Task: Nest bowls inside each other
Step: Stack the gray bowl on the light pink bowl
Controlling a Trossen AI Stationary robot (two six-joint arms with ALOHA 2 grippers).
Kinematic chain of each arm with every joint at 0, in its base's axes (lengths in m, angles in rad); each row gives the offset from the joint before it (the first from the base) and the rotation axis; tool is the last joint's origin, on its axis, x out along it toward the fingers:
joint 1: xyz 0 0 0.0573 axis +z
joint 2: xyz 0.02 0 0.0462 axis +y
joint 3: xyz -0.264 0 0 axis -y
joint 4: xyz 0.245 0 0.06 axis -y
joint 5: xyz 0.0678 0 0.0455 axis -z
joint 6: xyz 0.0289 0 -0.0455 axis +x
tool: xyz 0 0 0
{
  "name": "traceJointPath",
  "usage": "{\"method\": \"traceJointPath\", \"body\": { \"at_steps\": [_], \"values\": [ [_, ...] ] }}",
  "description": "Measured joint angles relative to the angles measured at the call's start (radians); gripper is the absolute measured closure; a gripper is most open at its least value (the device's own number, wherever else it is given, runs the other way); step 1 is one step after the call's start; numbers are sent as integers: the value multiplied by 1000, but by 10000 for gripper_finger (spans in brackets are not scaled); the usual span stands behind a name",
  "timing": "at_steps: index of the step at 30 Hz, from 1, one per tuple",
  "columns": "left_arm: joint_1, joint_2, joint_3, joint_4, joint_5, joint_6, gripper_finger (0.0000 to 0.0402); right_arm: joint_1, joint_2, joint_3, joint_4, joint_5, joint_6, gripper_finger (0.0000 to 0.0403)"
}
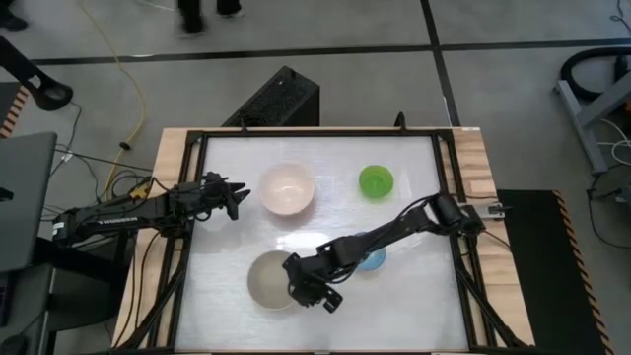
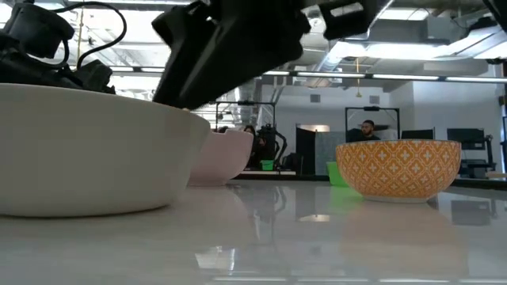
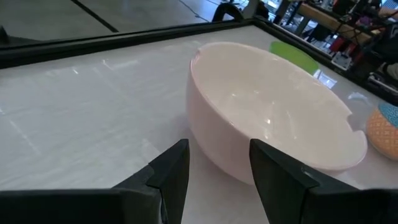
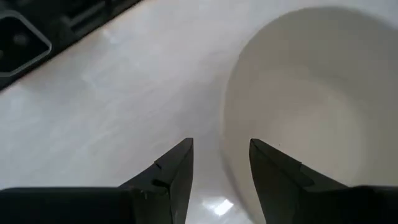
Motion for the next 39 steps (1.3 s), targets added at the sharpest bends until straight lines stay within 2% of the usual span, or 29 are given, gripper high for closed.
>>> {"method": "traceJointPath", "body": {
  "at_steps": [8, 17, 20, 25, 28, 32, 39],
  "values": [
    [0, 0, 0, 0, 1, -2, 244, -8, 17, 21, -36, 20, -54, 229],
    [0, -1, 0, 0, 1, -2, 244, -21, 96, 20, -21, 39, -95, 259],
    [0, -1, 0, 0, 0, -2, 244, -20, 99, 21, -6, 80, -125, 288],
    [0, 3, 0, 0, 0, -1, 244, -23, 93, 22, -5, 111, -201, 385],
    [0, 6, 0, 0, -1, -1, 244, -29, 79, 21, -31, 112, -195, 387],
    [0, 6, 0, 0, -1, -1, 244, -49, 13, 19, -77, 112, -187, 395],
    [0, 11, 0, 0, -1, -1, 244, -95, -197, 20, -126, 127, -166, 396]
  ]
}}
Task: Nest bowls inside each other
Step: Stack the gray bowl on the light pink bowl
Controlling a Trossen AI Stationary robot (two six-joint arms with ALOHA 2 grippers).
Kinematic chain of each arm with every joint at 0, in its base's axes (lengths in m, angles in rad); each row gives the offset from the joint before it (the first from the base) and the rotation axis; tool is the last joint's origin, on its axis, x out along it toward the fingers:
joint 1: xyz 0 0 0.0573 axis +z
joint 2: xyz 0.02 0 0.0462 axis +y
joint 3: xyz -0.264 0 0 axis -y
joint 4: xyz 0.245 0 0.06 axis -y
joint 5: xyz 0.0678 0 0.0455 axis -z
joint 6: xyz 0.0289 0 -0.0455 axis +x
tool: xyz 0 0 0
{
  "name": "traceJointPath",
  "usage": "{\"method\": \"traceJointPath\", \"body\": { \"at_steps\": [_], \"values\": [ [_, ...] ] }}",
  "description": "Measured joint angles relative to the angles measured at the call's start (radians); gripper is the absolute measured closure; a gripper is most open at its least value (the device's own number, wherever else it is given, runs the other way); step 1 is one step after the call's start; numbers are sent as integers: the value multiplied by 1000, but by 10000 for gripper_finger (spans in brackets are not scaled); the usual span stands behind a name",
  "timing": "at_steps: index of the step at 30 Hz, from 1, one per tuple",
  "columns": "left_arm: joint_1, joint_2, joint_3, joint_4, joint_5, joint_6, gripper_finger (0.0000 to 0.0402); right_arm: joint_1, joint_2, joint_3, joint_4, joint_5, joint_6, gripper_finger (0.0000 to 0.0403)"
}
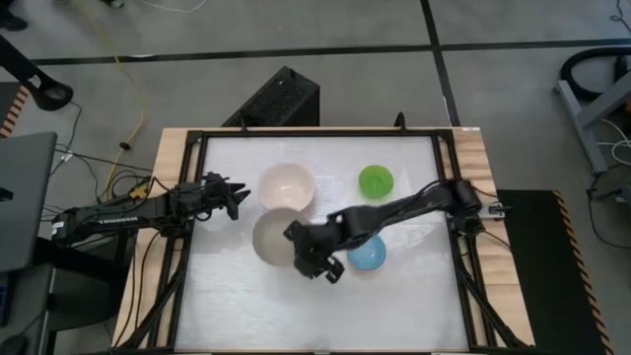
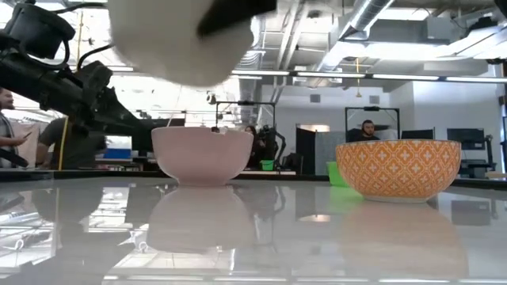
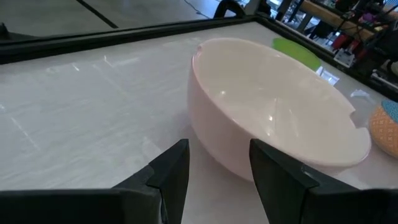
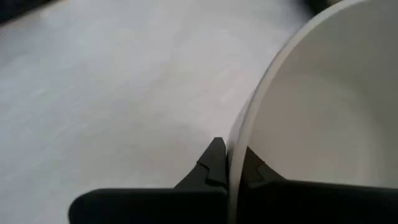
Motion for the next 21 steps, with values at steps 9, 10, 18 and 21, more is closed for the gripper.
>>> {"method": "traceJointPath", "body": {
  "at_steps": [9, 10, 18, 21],
  "values": [
    [0, 0, 0, 2, -17, -1, 244, -232, -4, 1, -1, 45, 113, 396],
    [0, 0, 0, 2, -17, -1, 244, -256, 17, 0, 4, 44, 115, 396],
    [0, 0, 0, 2, -19, -2, 244, -356, 154, 0, 63, 56, 118, 396],
    [0, 0, 0, 2, -20, 8, 244, -356, 165, 0, 81, 56, 121, 396]
  ]
}}
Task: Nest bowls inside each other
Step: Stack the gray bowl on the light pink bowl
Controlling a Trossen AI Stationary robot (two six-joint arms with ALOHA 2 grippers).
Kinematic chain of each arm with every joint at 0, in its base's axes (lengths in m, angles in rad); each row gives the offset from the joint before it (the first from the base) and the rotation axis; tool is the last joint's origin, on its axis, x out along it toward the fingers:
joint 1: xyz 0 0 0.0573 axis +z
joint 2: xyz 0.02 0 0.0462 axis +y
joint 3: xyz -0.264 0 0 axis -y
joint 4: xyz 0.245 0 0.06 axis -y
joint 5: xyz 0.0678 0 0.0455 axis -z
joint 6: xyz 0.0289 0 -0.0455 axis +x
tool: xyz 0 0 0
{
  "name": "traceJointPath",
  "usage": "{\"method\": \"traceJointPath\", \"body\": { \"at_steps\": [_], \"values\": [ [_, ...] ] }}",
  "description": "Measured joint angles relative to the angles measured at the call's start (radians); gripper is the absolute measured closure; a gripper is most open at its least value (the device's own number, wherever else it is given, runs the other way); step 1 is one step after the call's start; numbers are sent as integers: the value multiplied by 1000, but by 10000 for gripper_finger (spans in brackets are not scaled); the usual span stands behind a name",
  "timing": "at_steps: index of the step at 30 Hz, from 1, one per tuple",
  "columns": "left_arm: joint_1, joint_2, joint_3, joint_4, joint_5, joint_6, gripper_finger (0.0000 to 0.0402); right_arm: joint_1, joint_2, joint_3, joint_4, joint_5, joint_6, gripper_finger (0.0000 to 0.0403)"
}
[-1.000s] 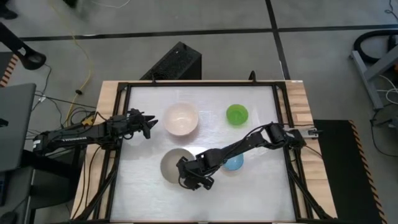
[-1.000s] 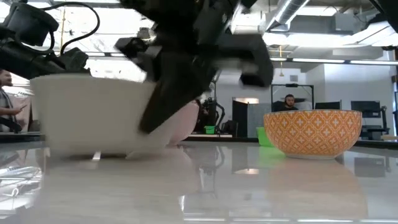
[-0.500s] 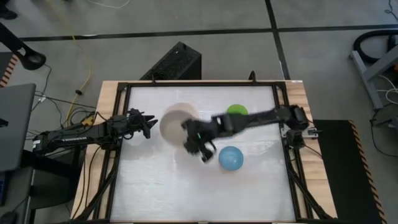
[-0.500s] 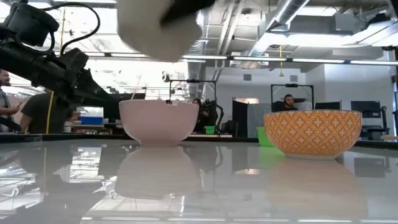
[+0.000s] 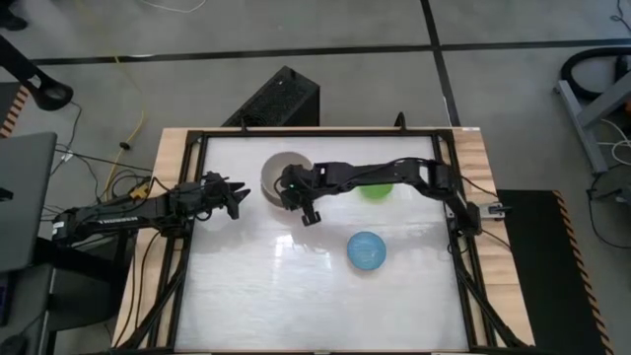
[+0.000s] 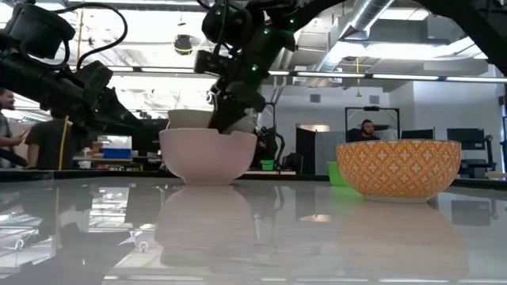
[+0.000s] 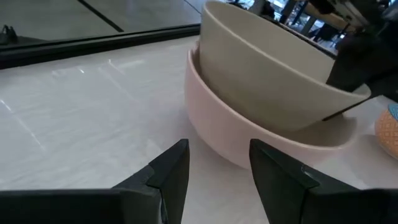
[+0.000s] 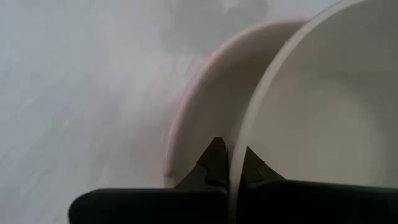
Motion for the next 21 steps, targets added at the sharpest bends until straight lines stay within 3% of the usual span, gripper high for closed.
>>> {"method": "traceJointPath", "body": {
  "at_steps": [13, 21],
  "values": [
    [0, 10, 0, 1, -10, 3, 244, -9, 17, 1, 16, -63, 6, 395],
    [0, 11, 0, 1, -10, 3, 244, -13, 17, 1, 13, -54, 35, 339]
  ]
}}
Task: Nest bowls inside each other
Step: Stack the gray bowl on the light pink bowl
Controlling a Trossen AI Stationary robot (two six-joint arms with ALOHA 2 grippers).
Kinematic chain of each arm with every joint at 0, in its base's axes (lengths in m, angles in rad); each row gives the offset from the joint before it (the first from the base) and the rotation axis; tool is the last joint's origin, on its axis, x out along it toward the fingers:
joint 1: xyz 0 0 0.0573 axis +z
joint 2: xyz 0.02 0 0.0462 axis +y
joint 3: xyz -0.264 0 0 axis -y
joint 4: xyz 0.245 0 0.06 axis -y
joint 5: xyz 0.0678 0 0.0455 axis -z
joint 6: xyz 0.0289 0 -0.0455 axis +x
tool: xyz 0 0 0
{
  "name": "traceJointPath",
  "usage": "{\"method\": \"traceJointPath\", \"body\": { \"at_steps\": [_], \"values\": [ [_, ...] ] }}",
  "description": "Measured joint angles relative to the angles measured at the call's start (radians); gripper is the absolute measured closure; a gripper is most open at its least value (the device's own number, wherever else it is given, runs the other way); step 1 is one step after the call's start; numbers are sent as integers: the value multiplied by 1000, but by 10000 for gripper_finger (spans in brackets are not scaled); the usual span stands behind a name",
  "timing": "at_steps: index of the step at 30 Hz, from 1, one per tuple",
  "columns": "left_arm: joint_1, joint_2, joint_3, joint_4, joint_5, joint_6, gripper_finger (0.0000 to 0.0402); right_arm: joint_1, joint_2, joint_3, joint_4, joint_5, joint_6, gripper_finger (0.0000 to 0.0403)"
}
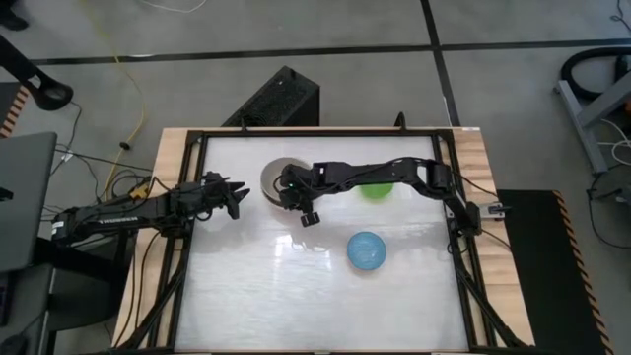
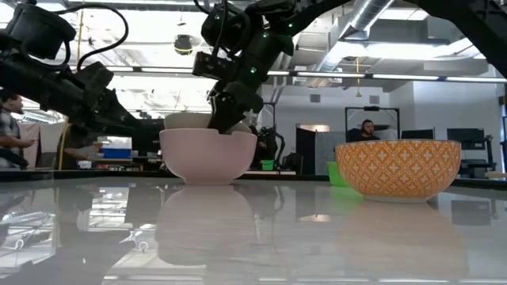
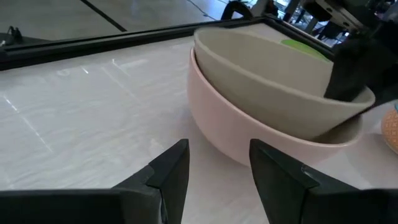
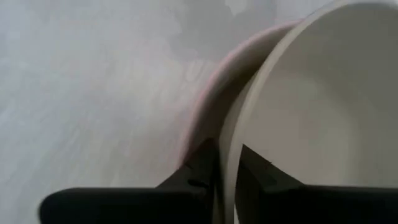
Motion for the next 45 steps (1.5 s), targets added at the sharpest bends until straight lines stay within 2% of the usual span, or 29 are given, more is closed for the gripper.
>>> {"method": "traceJointPath", "body": {
  "at_steps": [7, 17, 20, 22, 29, 32, 34, 39, 40, 45],
  "values": [
    [0, 0, 0, 0, 0, 0, 244, 1, -20, 21, -59, 27, 18, 279],
    [0, 0, 0, 0, 1, -1, 244, 1, -24, 194, -270, 55, 37, 165],
    [0, 0, 0, 0, 1, -1, 244, 1, -23, 251, -338, 44, 37, 152],
    [0, 0, 0, 0, 1, -1, 244, 0, -26, 267, -335, -2, 51, 150],
    [0, 0, 0, 0, 1, -2, 244, -3, -23, 270, -380, -64, 80, 149],
    [0, 0, 0, 0, 1, -3, 244, 5, -29, 270, -412, -117, 83, 168],
    [0, 0, 0, 0, 1, -3, 244, 19, -32, 270, -426, -119, 67, 204],
    [0, 0, 0, 0, 1, 1, 244, 36, -34, 270, -424, -108, 37, 368],
    [0, 0, 0, 0, 1, 1, 244, 32, -34, 270, -422, -107, 38, 383],
    [0, 0, 0, 0, 1, 2, 244, 9, -35, 225, -364, -66, 81, 394]
  ]
}}
